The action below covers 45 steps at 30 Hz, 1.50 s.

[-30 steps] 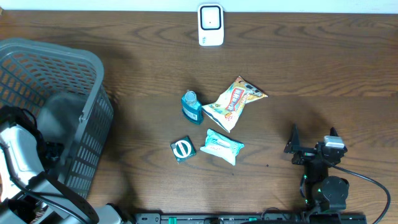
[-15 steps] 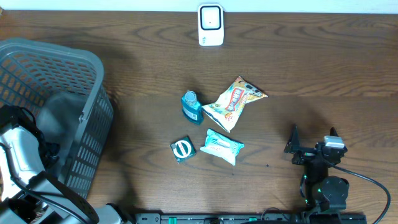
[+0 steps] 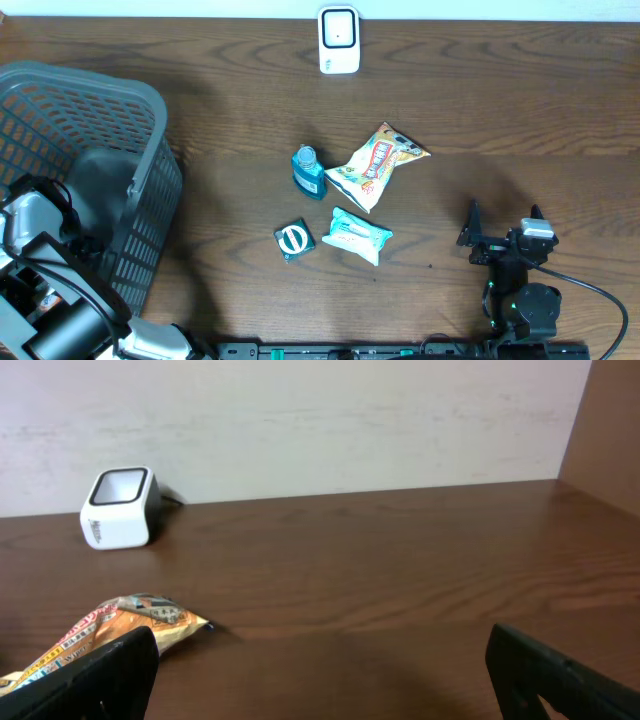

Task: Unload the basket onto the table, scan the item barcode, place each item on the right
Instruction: 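Reach the left gripper into the basket and grasp the orange Kleenex pack, then carry the Kleenex pack out and place it left of the bottle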

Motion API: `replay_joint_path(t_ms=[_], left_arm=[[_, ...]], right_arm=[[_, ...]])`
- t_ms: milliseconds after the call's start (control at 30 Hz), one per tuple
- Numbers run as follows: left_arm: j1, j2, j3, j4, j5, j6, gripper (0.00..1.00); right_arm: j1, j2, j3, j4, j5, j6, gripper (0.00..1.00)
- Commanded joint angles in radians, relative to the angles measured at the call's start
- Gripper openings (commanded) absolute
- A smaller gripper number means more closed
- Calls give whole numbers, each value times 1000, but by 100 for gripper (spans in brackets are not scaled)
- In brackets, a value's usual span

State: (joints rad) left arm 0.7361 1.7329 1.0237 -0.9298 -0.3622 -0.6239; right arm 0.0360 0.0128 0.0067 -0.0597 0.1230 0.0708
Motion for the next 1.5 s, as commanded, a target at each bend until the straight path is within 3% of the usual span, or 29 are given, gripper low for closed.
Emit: replay_joint_path(t_ms=[0,200,233,300,367,633,833,1033,1233,1367,1467], left_arm=[[5,56,-13,3,-18,-7,56],[7,69,-85,61,-77,-15,54],[10,69,-100,71,-77,-19,50],[18,69,-121,82,-76,-32,25],[24,69,-133,84,-76,-45,8],[24,39,-82,30,-74,-24,7],[24,-104,47,-92,-2,-25,7],[24,-406,95,-26,278,-25,7],[8,-761,95,264,899,-25,7],[-69,-932,95,463,1143,-12,7],[-172,-1029,95,534,1259,86,7]], right_arm=[[11,-4,-1,-4,-2,-9,99],[11,-4,-1,-4,-2,-9,99],[11,-4,-1,-4,-2,-9,99],[11,-4,-1,-4,-2,-9,99],[11,-4,-1,-4,-2,-9,99],[11,-4,-1,-4,-2,-9,99],[11,-4,-1,-4,-2,-9,99],[11,-4,-1,-4,-2,-9,99],[11,-4,-1,-4,-2,-9,99],[11,-4,-1,-4,-2,-9,99],[11,-4,-1,-4,-2,-9,99]])
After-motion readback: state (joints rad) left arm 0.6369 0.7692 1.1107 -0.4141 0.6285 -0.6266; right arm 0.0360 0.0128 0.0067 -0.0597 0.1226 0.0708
